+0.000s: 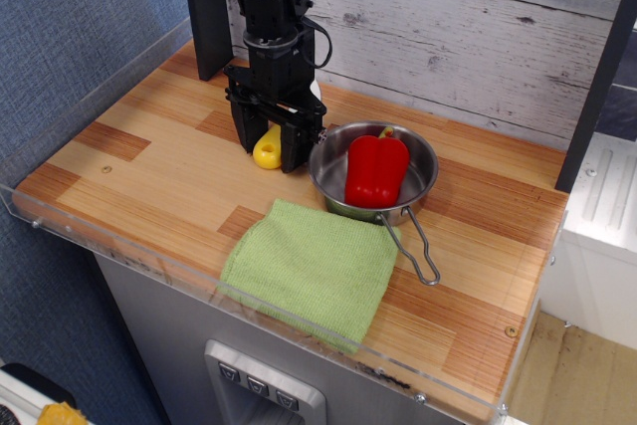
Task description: Put the knife to the right of the cloth.
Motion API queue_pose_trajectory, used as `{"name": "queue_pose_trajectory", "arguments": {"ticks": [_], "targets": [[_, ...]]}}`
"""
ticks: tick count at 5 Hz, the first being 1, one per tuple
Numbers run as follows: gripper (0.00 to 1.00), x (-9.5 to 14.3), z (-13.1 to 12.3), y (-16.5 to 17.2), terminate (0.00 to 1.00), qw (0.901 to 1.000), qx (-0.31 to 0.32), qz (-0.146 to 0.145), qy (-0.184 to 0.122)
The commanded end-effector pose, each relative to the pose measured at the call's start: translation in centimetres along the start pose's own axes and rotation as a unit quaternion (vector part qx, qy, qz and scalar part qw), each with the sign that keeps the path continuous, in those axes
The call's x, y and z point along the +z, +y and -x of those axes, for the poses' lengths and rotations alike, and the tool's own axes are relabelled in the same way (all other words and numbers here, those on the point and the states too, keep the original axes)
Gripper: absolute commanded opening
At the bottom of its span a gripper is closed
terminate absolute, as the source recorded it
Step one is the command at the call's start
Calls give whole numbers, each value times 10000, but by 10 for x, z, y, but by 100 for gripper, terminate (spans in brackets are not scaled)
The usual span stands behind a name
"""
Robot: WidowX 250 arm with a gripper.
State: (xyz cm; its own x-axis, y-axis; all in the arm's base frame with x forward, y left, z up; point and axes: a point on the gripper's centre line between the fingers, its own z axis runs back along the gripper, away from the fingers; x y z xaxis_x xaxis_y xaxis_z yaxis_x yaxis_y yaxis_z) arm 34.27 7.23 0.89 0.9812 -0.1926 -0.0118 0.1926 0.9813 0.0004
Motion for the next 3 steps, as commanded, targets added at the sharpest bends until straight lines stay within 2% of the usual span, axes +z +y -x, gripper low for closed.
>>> {"name": "queue_pose_trajectory", "arguments": {"ticks": [1, 2, 3], "targets": [[0, 12, 3, 1, 0, 9996, 83, -122, -234], [0, 33, 8, 1, 0, 9988, 185, -107, -437], [0, 67, 15, -2, 0, 9967, 309, -199, -717]]}}
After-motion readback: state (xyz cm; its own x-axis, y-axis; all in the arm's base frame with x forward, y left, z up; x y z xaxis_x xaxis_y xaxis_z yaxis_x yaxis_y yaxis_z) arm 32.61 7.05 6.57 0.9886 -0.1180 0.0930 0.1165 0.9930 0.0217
